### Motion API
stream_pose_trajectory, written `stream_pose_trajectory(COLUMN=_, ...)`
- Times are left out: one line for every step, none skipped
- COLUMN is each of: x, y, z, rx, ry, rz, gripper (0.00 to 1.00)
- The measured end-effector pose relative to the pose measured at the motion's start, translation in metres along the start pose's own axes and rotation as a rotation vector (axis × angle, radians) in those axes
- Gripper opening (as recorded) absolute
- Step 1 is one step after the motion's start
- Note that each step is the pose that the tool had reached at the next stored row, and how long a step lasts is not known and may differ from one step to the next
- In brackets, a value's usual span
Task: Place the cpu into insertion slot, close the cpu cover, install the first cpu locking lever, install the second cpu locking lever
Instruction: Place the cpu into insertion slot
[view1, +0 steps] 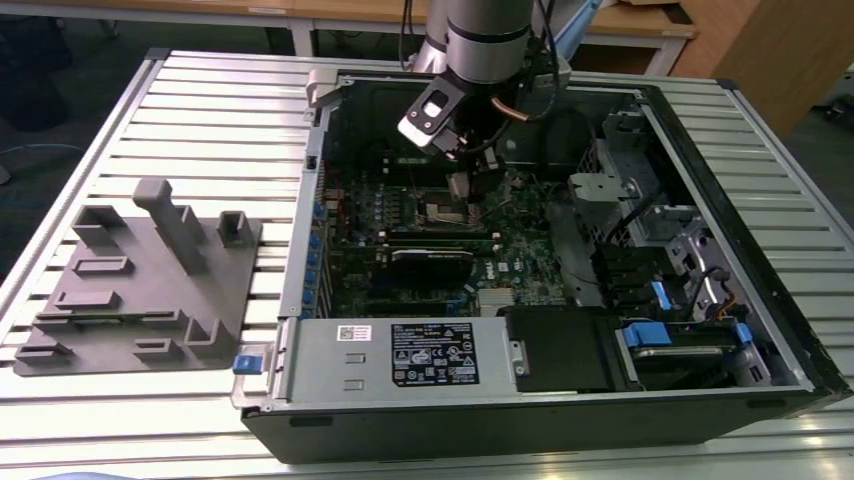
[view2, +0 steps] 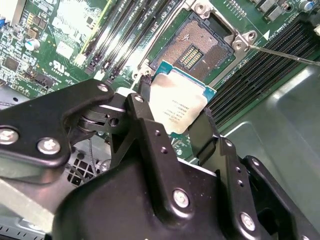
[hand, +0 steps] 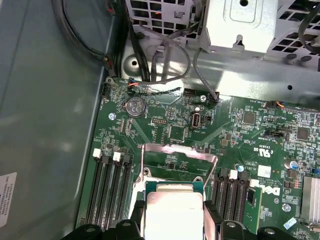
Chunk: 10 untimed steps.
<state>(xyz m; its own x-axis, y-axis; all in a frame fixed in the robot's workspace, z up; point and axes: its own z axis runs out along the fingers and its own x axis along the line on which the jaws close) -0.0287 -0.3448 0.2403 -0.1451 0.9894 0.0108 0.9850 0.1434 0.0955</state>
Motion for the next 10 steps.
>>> stream_pose_trajectory(x=0.0000, y=0.0000, z=0.0000, rx=0.0001, ry=0.0000, rz=0.000, gripper=0.54)
stream_pose_trajectory(x=0.0000, y=0.0000, z=0.0000, rx=0.0001, ry=0.0000, rz=0.000, gripper=0.54)
stream_pose_trajectory(x=0.0000, y=0.0000, z=0.0000, rx=0.0000, ry=0.0000, rz=0.000, gripper=0.54)
stream_pose_trajectory(x=0.0000, y=0.0000, z=0.0000, rx=0.0000, ry=0.0000, rz=0.000, gripper=0.54)
stream_pose_trajectory(x=0.0000, y=0.0000, z=0.0000, rx=0.0000, ry=0.0000, rz=0.000, gripper=0.54)
stream_pose_trajectory(x=0.0000, y=0.0000, z=0.0000, rx=0.0000, ry=0.0000, rz=0.000, gripper=0.54)
stream_pose_trajectory(x=0.0000, y=0.0000, z=0.0000, rx=0.0000, ry=-0.0001, rz=0.001, gripper=0.54)
stream_pose_trajectory(x=0.0000, y=0.0000, z=0.0001, rx=0.0000, ry=-0.0003, rz=0.004, gripper=0.54)
stream_pose_trajectory(x=0.0001, y=0.0000, z=0.0003, rx=-0.0002, ry=-0.0008, rz=0.011, gripper=0.54)
stream_pose_trajectory(x=0.0000, y=0.0000, z=0.0004, rx=-0.0002, ry=-0.0017, rz=0.022, gripper=0.54)
